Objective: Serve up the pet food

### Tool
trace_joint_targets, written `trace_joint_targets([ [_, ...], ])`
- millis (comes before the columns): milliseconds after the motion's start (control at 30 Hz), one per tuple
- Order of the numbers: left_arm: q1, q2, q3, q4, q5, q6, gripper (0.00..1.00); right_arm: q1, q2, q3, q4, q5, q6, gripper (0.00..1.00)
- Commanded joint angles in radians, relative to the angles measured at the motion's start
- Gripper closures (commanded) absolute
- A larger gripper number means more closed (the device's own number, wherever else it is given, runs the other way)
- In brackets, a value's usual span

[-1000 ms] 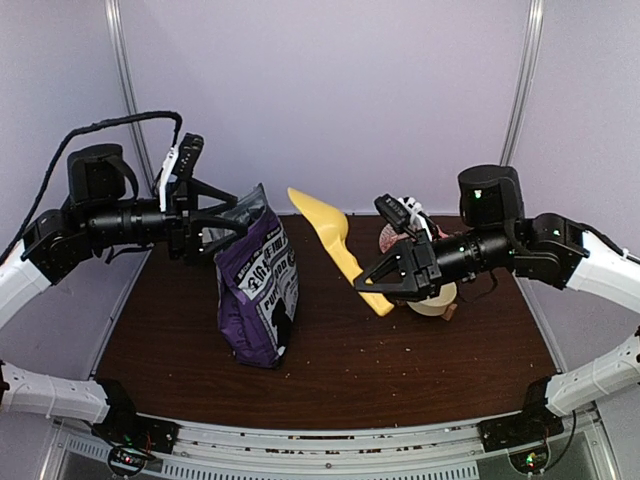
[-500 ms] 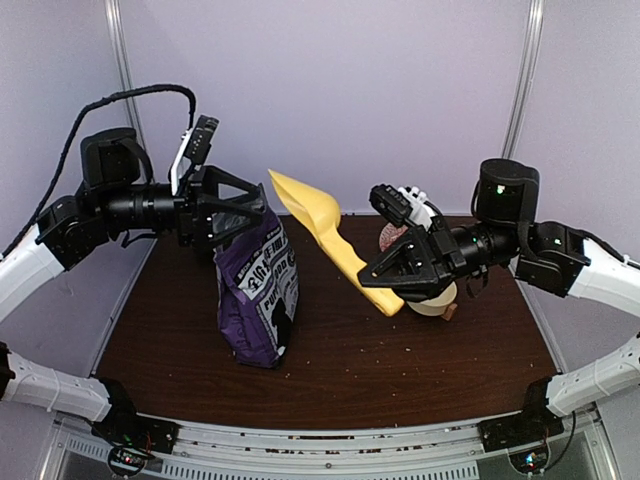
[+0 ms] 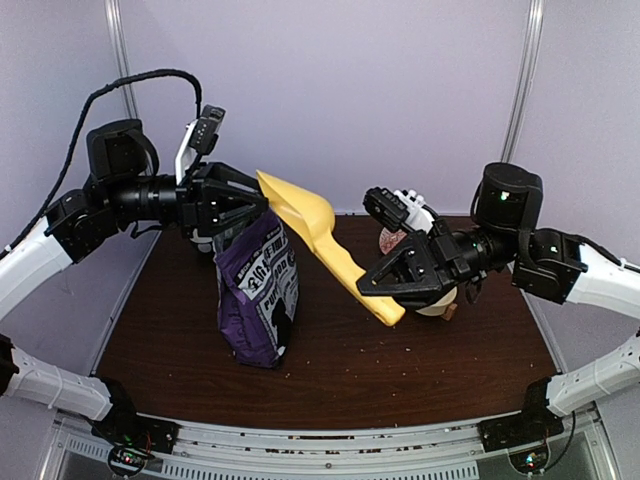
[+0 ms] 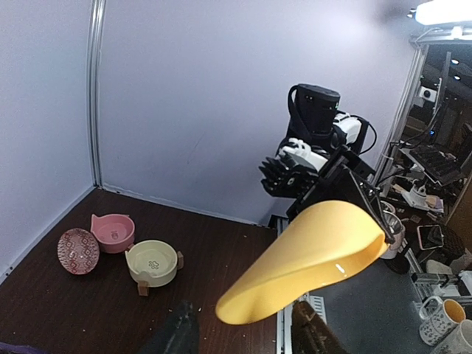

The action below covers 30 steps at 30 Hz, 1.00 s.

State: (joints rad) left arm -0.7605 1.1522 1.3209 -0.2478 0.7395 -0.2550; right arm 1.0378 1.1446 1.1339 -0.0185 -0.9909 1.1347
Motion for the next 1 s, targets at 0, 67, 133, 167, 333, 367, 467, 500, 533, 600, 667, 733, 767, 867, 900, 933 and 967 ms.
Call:
trace_joint_targets([
  [0, -0.004, 0.0, 0.02, 0.091, 0.05, -0.033, 0.57, 0.007, -0.01, -0.016, 0.058, -0.014, 0.01, 0.88],
  [67, -0.003, 0.0, 0.014, 0.107, 0.056, -0.046, 0.59, 0.007, -0.01, -0.017, 0.061, -0.015, 0.01, 0.88],
  [133, -0.003, 0.002, 0.013, 0.118, 0.063, -0.055, 0.6, 0.009, -0.01, -0.018, 0.06, -0.014, 0.01, 0.88],
  [167, -0.003, 0.004, 0.012, 0.126, 0.066, -0.058, 0.62, 0.01, -0.01, -0.02, 0.062, -0.015, 0.011, 0.87],
  [333, -0.003, 0.012, 0.011, 0.127, 0.063, -0.055, 0.74, 0.013, -0.005, -0.022, 0.071, -0.014, 0.016, 0.88],
  [367, -0.003, 0.012, 0.011, 0.127, 0.065, -0.055, 0.77, 0.013, -0.005, -0.022, 0.071, -0.015, 0.017, 0.88],
  [467, -0.003, 0.014, 0.008, 0.124, 0.071, -0.054, 0.85, 0.013, -0.004, -0.023, 0.071, -0.015, 0.019, 0.88],
  [500, -0.004, 0.013, 0.007, 0.123, 0.073, -0.052, 0.87, 0.014, -0.004, -0.023, 0.072, -0.015, 0.018, 0.88],
  [533, -0.004, 0.012, 0.005, 0.122, 0.074, -0.051, 0.89, 0.013, -0.003, -0.022, 0.073, -0.015, 0.017, 0.88],
  [600, -0.003, 0.011, 0.001, 0.123, 0.078, -0.049, 0.94, 0.013, -0.002, -0.022, 0.077, -0.014, 0.021, 0.88],
  [667, -0.003, 0.009, -0.005, 0.126, 0.08, -0.049, 0.98, 0.013, 0.001, -0.023, 0.078, -0.014, 0.021, 0.88],
  [733, -0.003, 0.009, -0.01, 0.129, 0.082, -0.049, 1.0, 0.013, 0.003, -0.024, 0.078, -0.015, 0.022, 0.87],
  [767, -0.003, 0.007, -0.012, 0.13, 0.085, -0.047, 1.0, 0.013, 0.004, -0.024, 0.077, -0.014, 0.021, 0.85],
  [867, -0.003, 0.005, -0.018, 0.123, 0.084, -0.042, 1.0, 0.008, 0.005, -0.021, 0.061, 0.0, 0.01, 0.68],
  [900, -0.003, 0.003, -0.023, 0.118, 0.079, -0.041, 1.0, 0.004, 0.004, -0.019, 0.051, 0.009, 0.003, 0.57],
  [933, -0.003, 0.001, -0.026, 0.113, 0.073, -0.041, 1.0, -0.001, 0.0, -0.016, 0.037, 0.021, -0.01, 0.45],
  [967, -0.004, -0.003, -0.032, 0.11, 0.062, -0.042, 1.0, -0.015, -0.006, -0.014, 0.015, 0.044, -0.027, 0.36],
])
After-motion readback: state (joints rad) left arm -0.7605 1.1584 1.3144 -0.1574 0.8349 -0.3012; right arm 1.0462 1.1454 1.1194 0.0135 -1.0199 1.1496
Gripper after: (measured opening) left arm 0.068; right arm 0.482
